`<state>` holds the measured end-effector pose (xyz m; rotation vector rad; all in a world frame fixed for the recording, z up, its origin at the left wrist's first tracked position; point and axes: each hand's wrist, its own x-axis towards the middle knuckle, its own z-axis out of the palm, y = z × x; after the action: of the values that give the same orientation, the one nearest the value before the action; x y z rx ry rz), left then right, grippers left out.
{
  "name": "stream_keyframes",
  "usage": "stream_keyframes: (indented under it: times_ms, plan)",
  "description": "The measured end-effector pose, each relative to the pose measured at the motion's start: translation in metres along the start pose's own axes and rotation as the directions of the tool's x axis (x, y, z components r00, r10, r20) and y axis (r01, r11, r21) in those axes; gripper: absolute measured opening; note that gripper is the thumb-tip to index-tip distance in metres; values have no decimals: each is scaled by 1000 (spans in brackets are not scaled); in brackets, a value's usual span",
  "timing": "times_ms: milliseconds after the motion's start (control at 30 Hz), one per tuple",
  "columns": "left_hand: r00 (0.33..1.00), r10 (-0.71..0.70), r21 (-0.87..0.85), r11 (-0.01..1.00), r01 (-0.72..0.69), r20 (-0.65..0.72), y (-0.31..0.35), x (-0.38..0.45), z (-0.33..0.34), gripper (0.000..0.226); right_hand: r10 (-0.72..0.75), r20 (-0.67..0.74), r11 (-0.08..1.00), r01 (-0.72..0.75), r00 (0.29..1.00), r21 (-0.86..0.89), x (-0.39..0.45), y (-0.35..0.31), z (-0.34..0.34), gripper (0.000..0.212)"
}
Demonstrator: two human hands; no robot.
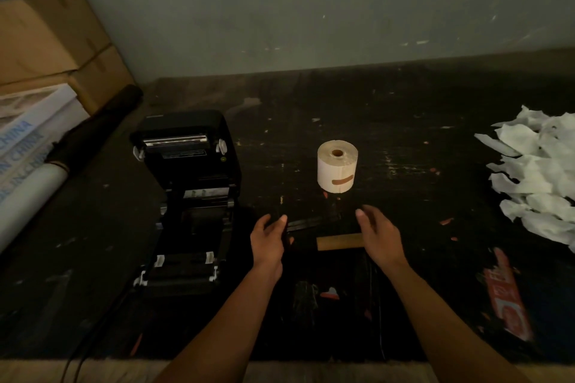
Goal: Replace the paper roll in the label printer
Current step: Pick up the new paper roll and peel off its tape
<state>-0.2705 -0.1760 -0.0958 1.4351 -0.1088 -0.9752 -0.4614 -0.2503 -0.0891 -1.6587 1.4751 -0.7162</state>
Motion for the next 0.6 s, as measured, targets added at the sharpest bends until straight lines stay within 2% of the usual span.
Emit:
stream_keyframes:
  times_ms: [67, 167, 333, 433, 533, 600]
  plan:
    - [1000, -20, -25, 999, 20, 17, 0, 0, 5, 51, -33, 99, 997, 27, 995, 67, 1, -13, 5, 42]
    - [998, -52, -22, 998, 53, 34, -2, 3, 13, 47, -45, 83, 990, 33, 996, 138, 3, -20, 9, 38]
    - [997, -52, 256, 966, 36, 59, 4, 7, 19, 39, -29, 80, 965, 7, 996, 262, 7, -22, 2, 35]
    - [993, -68, 399, 917, 24, 96, 4, 2, 21, 35, 60, 128, 938, -100, 990, 332, 8, -17, -2, 32]
    - [988, -74, 501, 866, -4, 137, -5, -4, 16, 18, 181, 191, 926, -233, 965, 298, 5, 2, -8, 30]
    - [983, -82, 581, 813, -30, 167, -14, -9, 12, 18, 237, 228, 905, -300, 944, 301, -3, 18, -8, 30]
